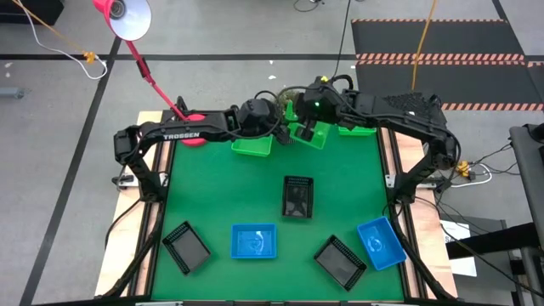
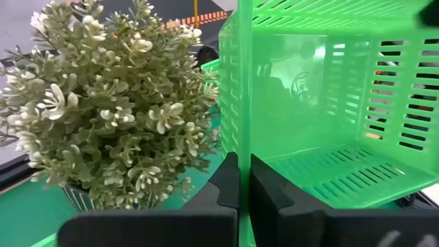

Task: Stack baskets by color
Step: Stack the bottom left green bin on the top green bin

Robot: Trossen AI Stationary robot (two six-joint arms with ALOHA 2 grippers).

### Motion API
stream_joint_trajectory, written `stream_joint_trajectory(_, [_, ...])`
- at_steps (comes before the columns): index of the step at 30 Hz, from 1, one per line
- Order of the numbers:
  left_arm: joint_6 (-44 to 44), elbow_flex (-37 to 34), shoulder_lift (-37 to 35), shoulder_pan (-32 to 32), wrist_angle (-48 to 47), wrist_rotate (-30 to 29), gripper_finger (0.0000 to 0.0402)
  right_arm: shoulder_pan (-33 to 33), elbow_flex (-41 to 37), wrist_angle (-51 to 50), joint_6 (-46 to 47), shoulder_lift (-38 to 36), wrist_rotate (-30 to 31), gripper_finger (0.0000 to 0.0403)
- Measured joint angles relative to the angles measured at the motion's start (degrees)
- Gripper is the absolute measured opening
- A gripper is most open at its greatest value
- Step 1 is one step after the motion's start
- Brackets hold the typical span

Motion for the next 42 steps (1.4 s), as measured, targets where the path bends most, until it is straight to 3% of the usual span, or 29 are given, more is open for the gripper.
stream_joint_trajectory(11, [0.85, -0.02, -0.11, -0.67, 3.41, 0.1, 0.0007, -3.6, 0.04, -1.46, -0.5, 1.2, -3.21, 0.0089])
stream_joint_trajectory(18, [2.51, -0.07, -1.11, -1.16, 4.01, 0.04, 0.0019, -3.82, 0.04, -2.58, 0.12, 1.11, -0.02, 0.0061])
stream_joint_trajectory(25, [7.77, -0.15, -3.59, -2.25, 5.59, -0.65, 0.001, -4.3, 0.05, -2.05, -0.07, 0.98, 0.02, 0.0007])
stream_joint_trajectory(36, [4.37, -0.15, -4.09, -5.24, 10.62, 2.46, 0.0157, -4.97, -2.69, 2.21, -0.46, 0.9, -3.33, 0.0004])
stream_joint_trajectory(42, [1.84, -0.22, -7.63, -5.15, 7.6, 3.68, 0.0206, -5.74, -2.84, 1.95, -4.89, -1.07, -7.3, 0.0001])
